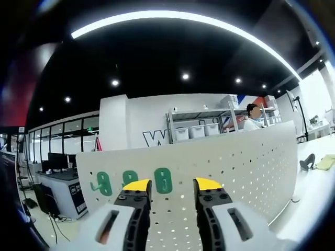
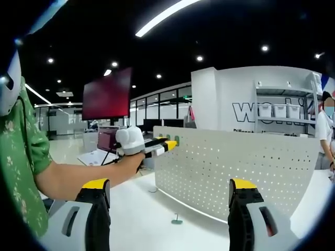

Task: Insert the hook assembly into the mounting plate slot until the hook locks in place.

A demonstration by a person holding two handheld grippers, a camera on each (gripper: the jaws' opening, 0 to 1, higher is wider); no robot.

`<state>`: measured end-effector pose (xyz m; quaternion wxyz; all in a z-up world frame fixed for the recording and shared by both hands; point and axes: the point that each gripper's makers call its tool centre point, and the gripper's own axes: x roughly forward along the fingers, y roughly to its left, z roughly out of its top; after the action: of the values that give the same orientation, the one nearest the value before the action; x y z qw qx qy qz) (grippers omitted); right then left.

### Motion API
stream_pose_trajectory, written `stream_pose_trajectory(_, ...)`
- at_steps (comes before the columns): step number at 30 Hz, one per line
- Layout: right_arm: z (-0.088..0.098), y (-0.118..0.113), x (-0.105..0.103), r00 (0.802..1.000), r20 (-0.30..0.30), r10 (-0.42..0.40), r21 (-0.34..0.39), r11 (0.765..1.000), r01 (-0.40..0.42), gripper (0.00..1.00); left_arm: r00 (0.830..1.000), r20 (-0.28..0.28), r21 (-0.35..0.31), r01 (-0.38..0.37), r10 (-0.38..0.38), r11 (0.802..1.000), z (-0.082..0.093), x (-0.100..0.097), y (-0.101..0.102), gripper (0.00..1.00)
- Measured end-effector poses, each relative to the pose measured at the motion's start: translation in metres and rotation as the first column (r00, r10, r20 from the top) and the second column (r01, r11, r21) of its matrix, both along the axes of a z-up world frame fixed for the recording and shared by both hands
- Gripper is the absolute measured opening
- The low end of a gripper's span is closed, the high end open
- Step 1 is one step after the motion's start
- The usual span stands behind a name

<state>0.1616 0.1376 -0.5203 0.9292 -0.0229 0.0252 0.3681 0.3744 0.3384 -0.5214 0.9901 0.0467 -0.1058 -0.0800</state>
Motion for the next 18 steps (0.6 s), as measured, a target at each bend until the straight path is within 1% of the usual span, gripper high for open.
stream_pose_trajectory(7,0.001,0.000,-0.003,1.000,0.002,-0.002,0.001,1.000,0.002,0.97,1.000,-0.010,0.002,0.010,-0.010,1.000,-0.001,-0.010,-0.001,0.38)
stream_pose_trajectory(14,0.003,0.000,-0.007,1.000,0.012,-0.003,0.002,1.000,0.003,0.97,1.000,-0.013,0.005,0.027,-0.027,1.000,0.000,-0.028,-0.005,0.42)
stream_pose_trajectory(18,0.003,0.000,-0.010,1.000,0.013,-0.003,0.005,1.000,0.003,0.97,0.999,-0.016,-0.002,0.032,-0.032,0.999,-0.001,-0.033,-0.003,0.44)
